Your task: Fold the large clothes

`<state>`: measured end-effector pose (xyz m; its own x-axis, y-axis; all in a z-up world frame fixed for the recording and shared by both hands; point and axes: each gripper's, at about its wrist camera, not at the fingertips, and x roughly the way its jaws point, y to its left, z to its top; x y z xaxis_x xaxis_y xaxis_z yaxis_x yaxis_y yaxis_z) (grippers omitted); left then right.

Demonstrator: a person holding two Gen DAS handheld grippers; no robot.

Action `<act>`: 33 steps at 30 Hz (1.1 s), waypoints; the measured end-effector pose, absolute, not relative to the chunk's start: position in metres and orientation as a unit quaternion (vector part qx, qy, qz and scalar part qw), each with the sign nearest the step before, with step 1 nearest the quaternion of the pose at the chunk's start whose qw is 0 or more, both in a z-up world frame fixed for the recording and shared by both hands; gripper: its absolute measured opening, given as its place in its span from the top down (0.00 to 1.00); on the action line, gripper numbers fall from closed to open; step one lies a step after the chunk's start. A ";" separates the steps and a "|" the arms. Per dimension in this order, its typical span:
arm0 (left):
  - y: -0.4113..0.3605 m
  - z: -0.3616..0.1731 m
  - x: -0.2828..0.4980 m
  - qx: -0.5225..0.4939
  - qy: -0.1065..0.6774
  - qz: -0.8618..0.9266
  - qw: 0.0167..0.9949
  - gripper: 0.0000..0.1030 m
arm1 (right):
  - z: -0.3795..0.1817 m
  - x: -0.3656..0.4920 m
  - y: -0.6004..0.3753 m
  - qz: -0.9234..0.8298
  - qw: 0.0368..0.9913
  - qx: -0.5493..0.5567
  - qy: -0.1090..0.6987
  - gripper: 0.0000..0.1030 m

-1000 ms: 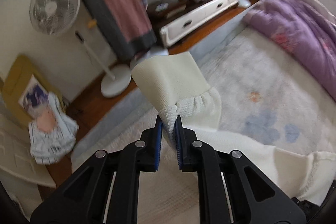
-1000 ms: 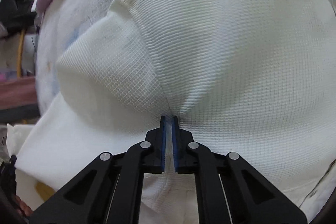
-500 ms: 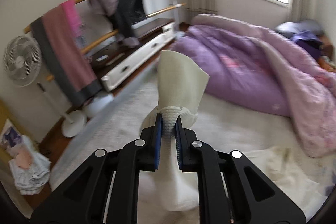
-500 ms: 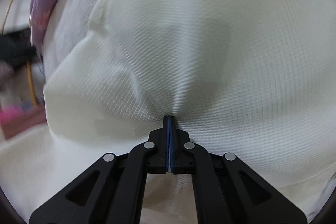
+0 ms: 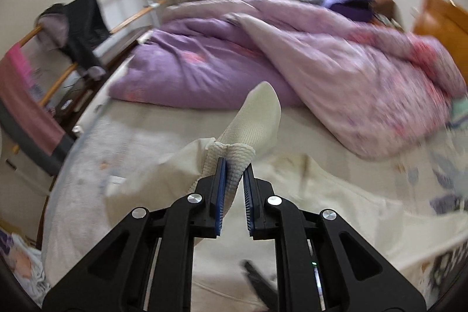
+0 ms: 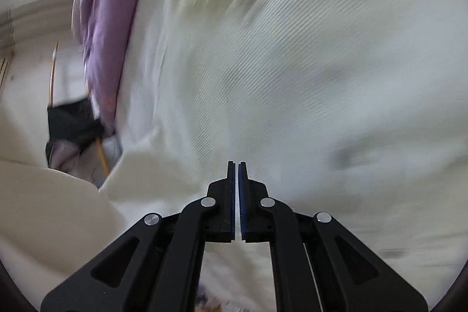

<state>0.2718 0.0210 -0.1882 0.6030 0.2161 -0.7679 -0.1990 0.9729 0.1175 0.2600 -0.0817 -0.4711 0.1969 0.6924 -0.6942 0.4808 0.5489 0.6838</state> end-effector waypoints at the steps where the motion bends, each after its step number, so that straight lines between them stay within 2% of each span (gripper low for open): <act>1: 0.006 -0.201 0.274 0.013 0.439 0.103 0.892 0.88 | -0.467 0.253 -0.104 0.074 0.630 0.463 0.619 0.98; 6: -0.055 -0.277 0.274 0.033 0.500 0.054 0.864 0.88 | -0.451 0.207 -0.223 -0.036 0.668 0.451 0.591 0.98; 12: -0.104 -0.383 0.273 0.004 0.578 -0.046 0.814 0.89 | -0.443 0.177 -0.287 -0.124 0.673 0.456 0.568 0.98; 14: -0.113 -0.413 0.271 -0.027 0.634 -0.105 0.765 0.87 | -0.439 0.168 -0.306 -0.138 0.676 0.455 0.564 0.98; 15: -0.110 -0.416 0.270 -0.041 0.649 -0.114 0.751 0.83 | -0.437 0.169 -0.307 -0.142 0.678 0.450 0.563 0.93; 17: -0.087 -0.411 0.255 -0.100 0.654 -0.128 0.739 0.35 | -0.431 0.175 -0.312 -0.142 0.682 0.440 0.567 0.85; 18: -0.069 -0.401 0.246 -0.125 0.640 -0.126 0.748 0.34 | -0.430 0.183 -0.310 -0.137 0.684 0.434 0.570 0.75; 19: -0.057 -0.394 0.240 -0.137 0.631 -0.122 0.753 0.34 | -0.429 0.185 -0.314 -0.131 0.686 0.432 0.570 0.61; 21: -0.018 -0.379 0.226 -0.148 0.629 -0.104 0.756 0.30 | -0.425 0.205 -0.302 -0.102 0.695 0.421 0.574 0.49; 26: 0.086 -0.369 0.203 -0.159 0.627 0.024 0.762 0.30 | -0.428 0.261 -0.246 -0.014 0.713 0.379 0.590 0.44; 30: 0.179 -0.386 0.196 -0.206 0.621 0.157 0.740 0.30 | -0.454 0.313 -0.192 0.028 0.713 0.325 0.620 0.44; 33: 0.217 -0.400 0.193 -0.227 0.607 0.205 0.734 0.30 | -0.478 0.340 -0.160 0.059 0.699 0.320 0.637 0.44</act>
